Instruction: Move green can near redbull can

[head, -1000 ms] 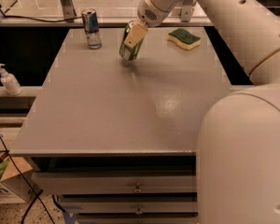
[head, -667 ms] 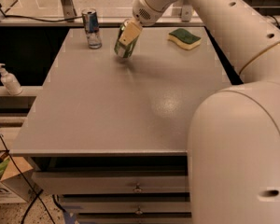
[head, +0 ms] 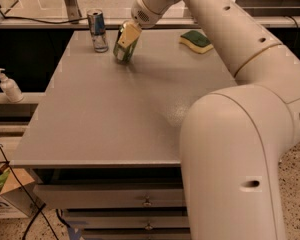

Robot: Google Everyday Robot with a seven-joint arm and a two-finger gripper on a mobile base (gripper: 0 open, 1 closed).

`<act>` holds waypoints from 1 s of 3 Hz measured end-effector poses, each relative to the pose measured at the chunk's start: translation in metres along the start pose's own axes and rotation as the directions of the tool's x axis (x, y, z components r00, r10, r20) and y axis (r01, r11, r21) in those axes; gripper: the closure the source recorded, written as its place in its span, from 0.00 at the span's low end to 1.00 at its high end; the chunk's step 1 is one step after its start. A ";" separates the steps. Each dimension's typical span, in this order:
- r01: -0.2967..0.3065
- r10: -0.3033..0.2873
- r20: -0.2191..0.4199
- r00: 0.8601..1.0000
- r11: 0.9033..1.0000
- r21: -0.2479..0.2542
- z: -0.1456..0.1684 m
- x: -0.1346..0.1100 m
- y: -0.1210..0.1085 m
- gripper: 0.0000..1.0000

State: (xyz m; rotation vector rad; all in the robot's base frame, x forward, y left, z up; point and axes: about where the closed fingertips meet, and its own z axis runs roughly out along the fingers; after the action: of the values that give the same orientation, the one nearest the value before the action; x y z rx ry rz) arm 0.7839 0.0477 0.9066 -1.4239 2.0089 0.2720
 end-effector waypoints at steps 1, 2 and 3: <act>0.008 -0.008 -0.008 1.000 1.000 -0.012 0.014 -0.009 0.000 0.74; 0.015 -0.015 -0.012 1.000 1.000 -0.017 0.020 -0.014 -0.001 0.52; 0.016 -0.017 -0.018 1.000 1.000 -0.023 0.025 -0.016 -0.001 0.28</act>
Offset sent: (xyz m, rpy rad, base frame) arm 0.0212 0.0243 0.0033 -0.0177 0.0026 0.0224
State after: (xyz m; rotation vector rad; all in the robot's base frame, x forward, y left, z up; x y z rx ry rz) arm 0.7975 0.0725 0.8981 -1.4609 2.0136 0.2766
